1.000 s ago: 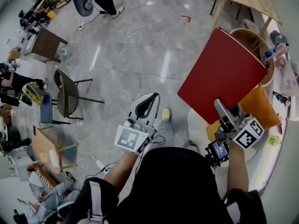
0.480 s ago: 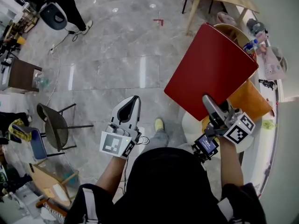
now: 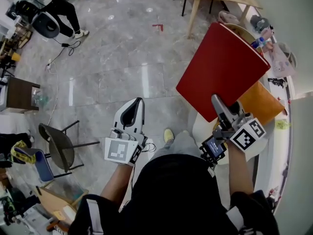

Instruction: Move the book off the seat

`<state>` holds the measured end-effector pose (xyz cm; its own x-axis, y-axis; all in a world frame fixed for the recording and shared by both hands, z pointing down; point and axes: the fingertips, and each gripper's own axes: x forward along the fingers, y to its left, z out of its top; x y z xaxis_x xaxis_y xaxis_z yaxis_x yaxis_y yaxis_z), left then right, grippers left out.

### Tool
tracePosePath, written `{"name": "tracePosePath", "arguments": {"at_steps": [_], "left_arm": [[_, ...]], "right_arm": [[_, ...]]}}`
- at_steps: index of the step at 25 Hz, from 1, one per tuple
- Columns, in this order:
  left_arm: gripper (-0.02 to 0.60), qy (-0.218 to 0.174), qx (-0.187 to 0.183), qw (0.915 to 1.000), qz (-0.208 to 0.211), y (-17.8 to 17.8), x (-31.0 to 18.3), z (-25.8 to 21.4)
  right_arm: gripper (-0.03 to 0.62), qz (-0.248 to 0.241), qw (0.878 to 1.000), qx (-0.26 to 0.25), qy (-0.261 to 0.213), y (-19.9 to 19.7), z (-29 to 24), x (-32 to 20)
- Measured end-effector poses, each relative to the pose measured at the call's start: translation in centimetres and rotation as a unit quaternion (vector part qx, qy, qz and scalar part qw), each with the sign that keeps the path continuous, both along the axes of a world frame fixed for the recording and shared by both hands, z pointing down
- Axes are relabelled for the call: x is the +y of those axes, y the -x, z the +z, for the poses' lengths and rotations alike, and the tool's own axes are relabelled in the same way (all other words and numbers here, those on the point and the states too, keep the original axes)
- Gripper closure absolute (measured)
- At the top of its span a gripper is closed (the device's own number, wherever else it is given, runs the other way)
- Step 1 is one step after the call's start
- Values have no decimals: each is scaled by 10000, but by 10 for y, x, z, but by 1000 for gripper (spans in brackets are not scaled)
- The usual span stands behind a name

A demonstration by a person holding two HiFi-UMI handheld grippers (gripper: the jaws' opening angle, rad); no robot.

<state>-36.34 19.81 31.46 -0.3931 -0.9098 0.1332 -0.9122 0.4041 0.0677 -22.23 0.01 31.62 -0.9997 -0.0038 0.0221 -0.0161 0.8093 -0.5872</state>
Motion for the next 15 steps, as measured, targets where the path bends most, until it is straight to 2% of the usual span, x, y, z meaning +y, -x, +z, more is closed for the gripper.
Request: {"name": "tracePosePath", "arguments": {"at_steps": [5,10,15], "left_arm": [[572,269,-116,9996,-63,11,-21,-4],[572,392,-310,9987,123,24,-61,-9],[572,547,-324,9972,403,39,-112,-5]], "right_arm": [[353,534,9941,330,-887,13,-1,-16],[353,983,9864,375,-1265,29,-7,-32],[353,1247,9748,631,-1736,41,-7,-63]]}}
